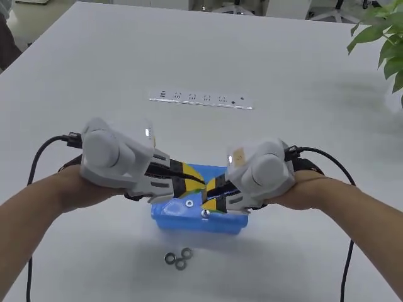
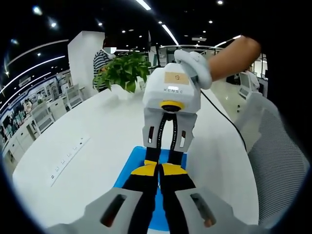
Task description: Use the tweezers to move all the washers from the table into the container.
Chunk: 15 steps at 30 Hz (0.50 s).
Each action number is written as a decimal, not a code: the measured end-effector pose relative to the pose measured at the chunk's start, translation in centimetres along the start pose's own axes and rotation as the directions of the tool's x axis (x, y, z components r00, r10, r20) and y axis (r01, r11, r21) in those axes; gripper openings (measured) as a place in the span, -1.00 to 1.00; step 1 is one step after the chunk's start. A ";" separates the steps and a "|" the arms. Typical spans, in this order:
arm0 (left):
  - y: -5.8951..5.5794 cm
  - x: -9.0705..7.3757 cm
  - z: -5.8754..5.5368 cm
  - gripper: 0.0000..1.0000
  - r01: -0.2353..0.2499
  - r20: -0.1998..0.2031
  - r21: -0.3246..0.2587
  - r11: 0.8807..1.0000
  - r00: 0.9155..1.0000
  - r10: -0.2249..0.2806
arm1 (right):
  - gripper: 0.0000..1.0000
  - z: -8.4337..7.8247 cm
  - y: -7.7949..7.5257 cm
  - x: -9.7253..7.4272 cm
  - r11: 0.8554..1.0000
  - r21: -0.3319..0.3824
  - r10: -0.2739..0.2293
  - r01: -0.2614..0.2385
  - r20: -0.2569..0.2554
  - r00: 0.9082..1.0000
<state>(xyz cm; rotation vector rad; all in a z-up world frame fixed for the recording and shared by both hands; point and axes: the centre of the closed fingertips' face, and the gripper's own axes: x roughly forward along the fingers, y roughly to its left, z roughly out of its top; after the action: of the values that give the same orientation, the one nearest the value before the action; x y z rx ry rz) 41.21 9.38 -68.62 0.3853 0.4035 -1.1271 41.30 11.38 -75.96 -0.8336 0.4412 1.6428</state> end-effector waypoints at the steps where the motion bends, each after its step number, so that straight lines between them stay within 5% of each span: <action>1: 0.0 0.0 0.1 -0.90 0.000 0.000 0.000 1.000 1.000 0.000 | -0.77 0.1 0.0 0.0 1.000 0.001 -0.001 0.001 0.001 1.000; 15: 0.0 -0.3 0.7 -0.91 -0.003 0.003 -0.009 1.000 1.000 0.003 | -0.70 0.7 -0.1 -1.0 0.999 0.024 -0.026 0.026 0.018 0.999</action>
<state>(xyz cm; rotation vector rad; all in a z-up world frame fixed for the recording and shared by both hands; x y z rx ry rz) 41.17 9.27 -67.85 0.3764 0.4048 -1.1222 41.28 11.21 -74.77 -0.8026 0.4349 1.6169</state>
